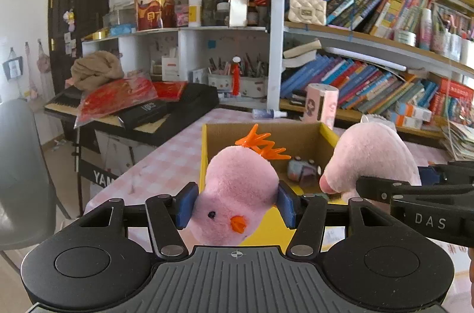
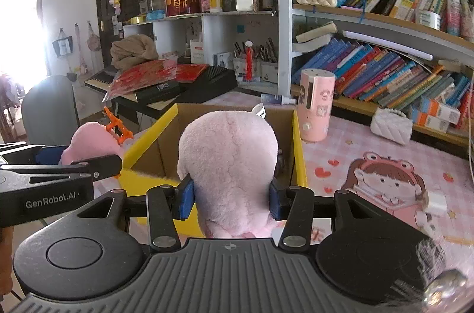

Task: Organize objects
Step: 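Lower the chick into the box and open the left tool while the right tool lowers the pig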

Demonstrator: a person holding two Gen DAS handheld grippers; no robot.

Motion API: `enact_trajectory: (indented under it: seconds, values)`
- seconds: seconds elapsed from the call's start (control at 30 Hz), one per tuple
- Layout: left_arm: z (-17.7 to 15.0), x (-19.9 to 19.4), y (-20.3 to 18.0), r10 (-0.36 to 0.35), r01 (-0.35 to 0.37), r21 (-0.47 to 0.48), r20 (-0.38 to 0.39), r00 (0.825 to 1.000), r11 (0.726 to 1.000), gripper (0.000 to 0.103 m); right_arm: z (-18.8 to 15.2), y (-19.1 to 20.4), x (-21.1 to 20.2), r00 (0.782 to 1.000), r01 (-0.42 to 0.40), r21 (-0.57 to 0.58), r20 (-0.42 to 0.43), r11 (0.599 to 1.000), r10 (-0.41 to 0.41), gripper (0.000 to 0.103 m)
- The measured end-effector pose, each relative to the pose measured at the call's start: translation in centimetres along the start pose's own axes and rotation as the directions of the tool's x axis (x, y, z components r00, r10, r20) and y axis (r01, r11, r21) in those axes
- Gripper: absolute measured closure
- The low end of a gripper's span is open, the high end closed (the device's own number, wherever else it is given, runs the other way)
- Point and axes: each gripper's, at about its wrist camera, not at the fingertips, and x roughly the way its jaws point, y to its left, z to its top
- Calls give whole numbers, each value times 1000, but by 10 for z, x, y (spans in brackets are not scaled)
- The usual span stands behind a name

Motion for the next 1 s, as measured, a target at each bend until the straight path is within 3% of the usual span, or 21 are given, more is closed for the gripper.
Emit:
enact_trajectory:
  seconds: [0.5, 1.0]
  values:
    - [15, 69, -20, 65, -65, 11, -77, 995, 998, 48, 28, -36, 74, 998, -59, -32, -32, 998, 58, 58]
    - [12, 120, -29, 124, -116, 52, -195, 973, 992, 47, 34, -50, 141, 986, -116, -83, -132, 990, 104, 58]
